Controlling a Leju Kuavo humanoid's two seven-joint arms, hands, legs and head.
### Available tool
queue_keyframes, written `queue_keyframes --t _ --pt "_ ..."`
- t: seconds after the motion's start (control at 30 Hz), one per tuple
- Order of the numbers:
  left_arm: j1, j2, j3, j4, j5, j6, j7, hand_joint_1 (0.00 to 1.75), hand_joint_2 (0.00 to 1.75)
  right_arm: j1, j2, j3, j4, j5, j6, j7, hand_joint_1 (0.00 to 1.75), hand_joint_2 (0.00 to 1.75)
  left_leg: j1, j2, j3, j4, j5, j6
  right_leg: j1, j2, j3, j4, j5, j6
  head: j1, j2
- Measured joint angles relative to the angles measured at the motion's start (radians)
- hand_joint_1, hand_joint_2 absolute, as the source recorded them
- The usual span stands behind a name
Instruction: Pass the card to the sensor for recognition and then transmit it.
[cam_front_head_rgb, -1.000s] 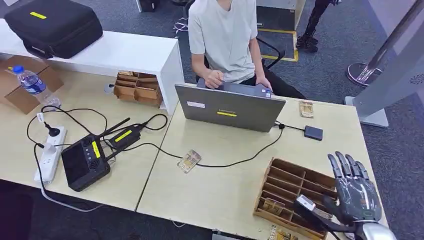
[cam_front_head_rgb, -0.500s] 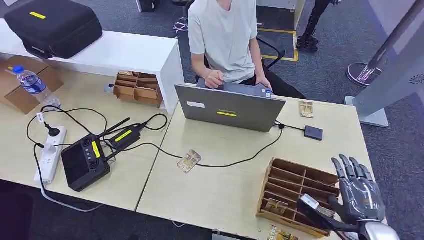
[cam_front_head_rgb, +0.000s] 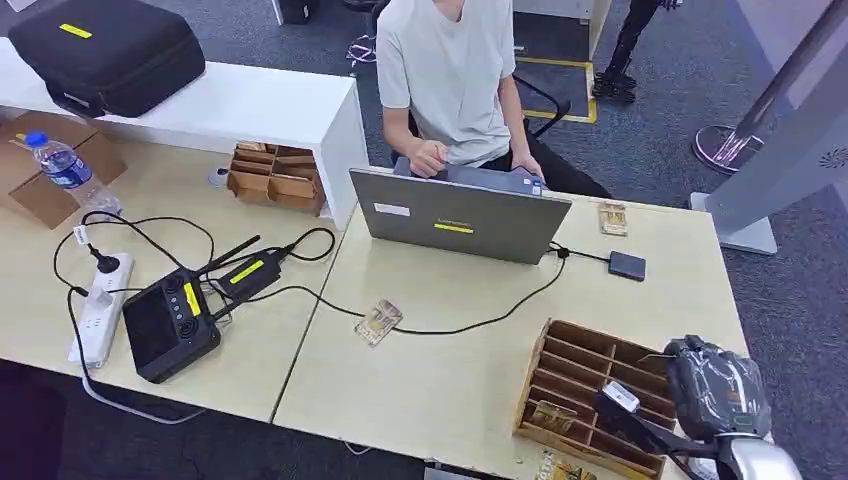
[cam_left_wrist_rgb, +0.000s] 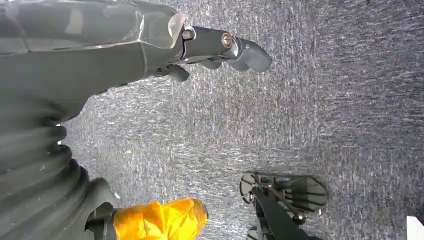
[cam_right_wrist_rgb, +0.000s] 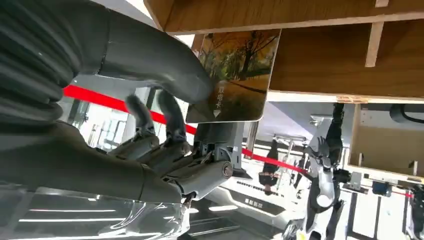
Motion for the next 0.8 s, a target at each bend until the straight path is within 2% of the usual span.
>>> queue_keyframes --t 0.4,0.57,0.8 --pt "0.000 0.000 0.000 0.000 -0.004 0.001 -0.002 0.00 1.75 -0.001 0.000 0.000 0.000 -0.002 0.000 -0.005 1.75 1.75 0.000 0.000 0.000 0.000 0.000 0.000 0.000 0.000 0.000 0.000 0.000 0.000 0.000 0.000" --pt "0.000 0.000 0.000 0.000 -0.013 0.045 0.001 0.00 1.75 0.000 0.000 0.000 0.000 -0.002 0.000 -0.006 1.75 1.75 0.000 0.000 0.000 0.000 0.000 0.000 0.000 0.000 0.000 0.000 0.000 0.000 0.000 0.000" --pt "0.000 0.001 0.000 0.000 -0.012 0.042 0.010 0.00 1.75 0.001 0.001 0.000 0.000 -0.003 -0.008 -0.011 1.75 1.75 0.000 0.000 0.000 0.000 0.000 0.000 0.000 0.000 0.000 0.000 0.000 0.000 0.000 0.000"
